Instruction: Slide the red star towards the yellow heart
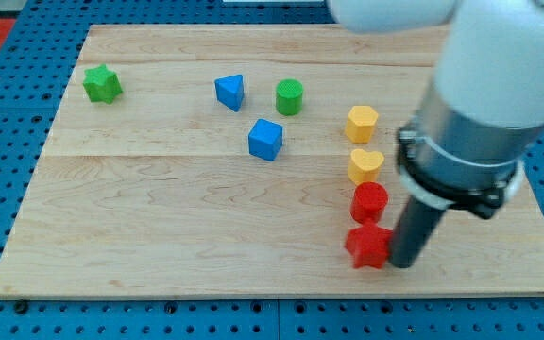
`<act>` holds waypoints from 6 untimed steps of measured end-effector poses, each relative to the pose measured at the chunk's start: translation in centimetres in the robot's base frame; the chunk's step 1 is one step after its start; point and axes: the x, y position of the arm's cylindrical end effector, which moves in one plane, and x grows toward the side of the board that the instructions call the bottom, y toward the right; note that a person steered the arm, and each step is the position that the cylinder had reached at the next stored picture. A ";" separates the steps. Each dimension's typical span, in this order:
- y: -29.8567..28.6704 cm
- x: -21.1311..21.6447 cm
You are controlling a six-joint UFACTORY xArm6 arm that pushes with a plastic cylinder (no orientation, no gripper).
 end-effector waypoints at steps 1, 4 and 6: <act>2.1 3.0; 1.5 0.1; -6.2 -1.0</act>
